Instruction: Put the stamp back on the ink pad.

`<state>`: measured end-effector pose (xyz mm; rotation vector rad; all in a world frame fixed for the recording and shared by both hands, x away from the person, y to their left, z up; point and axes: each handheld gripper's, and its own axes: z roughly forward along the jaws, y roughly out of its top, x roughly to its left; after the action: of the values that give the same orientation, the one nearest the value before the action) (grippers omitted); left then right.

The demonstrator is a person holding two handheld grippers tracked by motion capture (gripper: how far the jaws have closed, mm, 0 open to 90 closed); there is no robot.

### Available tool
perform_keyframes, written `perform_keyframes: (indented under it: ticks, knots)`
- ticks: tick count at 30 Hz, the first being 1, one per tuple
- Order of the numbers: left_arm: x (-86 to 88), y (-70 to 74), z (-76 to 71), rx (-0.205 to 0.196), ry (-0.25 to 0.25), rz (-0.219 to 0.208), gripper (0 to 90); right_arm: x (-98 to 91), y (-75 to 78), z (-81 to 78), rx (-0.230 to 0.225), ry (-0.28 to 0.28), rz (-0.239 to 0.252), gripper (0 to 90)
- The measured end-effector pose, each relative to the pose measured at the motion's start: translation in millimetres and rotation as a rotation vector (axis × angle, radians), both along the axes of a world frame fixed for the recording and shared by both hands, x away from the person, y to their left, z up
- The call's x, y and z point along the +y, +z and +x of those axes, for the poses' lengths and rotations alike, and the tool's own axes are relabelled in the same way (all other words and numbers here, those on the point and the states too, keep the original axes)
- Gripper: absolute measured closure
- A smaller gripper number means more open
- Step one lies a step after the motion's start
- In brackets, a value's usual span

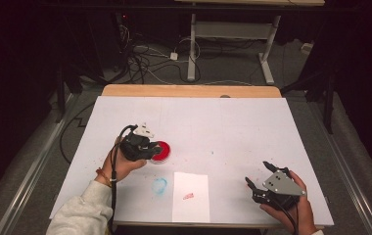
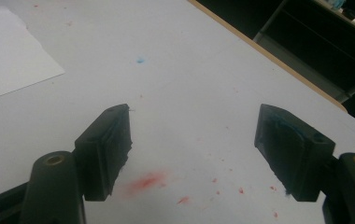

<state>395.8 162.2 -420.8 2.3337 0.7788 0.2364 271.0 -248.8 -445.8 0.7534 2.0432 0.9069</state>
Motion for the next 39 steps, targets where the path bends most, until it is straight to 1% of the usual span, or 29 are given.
perform_keyframes:
  ticks: [3, 10, 12, 17, 19, 22, 27, 28, 30, 36, 39]
  knots:
    - [-2.7, -4.1, 5.9, 0.009, 0.003, 0.028, 73.2, 0.0, 0.0, -0.1, 0.0, 0.0, 0.001, 27.9]
    - [-7.0, -13.9, 18.4, 0.037, 0.014, 0.042, 73.2, 0.4, -0.7, 0.1, 0.003, 0.004, -0.006, 28.0]
    - [-7.8, -16.4, 20.8, 0.042, 0.019, 0.051, 73.2, 0.6, -0.8, 0.1, 0.004, 0.003, -0.004, 28.0]
    - [-7.8, -21.2, 26.0, 0.059, 0.029, 0.049, 73.1, 0.8, -1.7, 0.2, 0.011, 0.005, -0.008, 28.1]
    - [-7.9, -23.1, 27.2, 0.07, 0.027, 0.047, 73.1, 1.2, -2.1, 0.2, 0.012, 0.007, -0.011, 28.1]
    - [-9.3, -25.3, 27.7, 0.072, 0.028, 0.049, 73.1, 1.1, -2.2, 0.4, 0.013, 0.008, -0.012, 28.2]
    - [-10.7, -30.5, 29.4, 0.079, 0.031, 0.064, 73.1, 0.9, -2.2, 0.4, 0.013, 0.008, -0.013, 28.2]
    - [-11.5, -31.9, 29.5, 0.086, 0.031, 0.07, 73.1, 0.8, -2.2, 0.4, 0.013, 0.01, -0.014, 28.2]
    - [-12.9, -33.8, 29.6, 0.085, 0.034, 0.082, 73.0, 1.0, -2.2, 0.3, 0.013, 0.009, -0.015, 28.2]
    - [-12.8, -34.9, 30.2, 0.084, 0.036, 0.072, 72.8, 1.1, -2.4, 0.5, 0.014, 0.009, -0.014, 28.2]
    - [-13.0, -35.3, 30.3, 0.084, 0.037, 0.074, 71.3, 1.2, -2.4, 0.4, 0.014, 0.012, -0.016, 28.2]
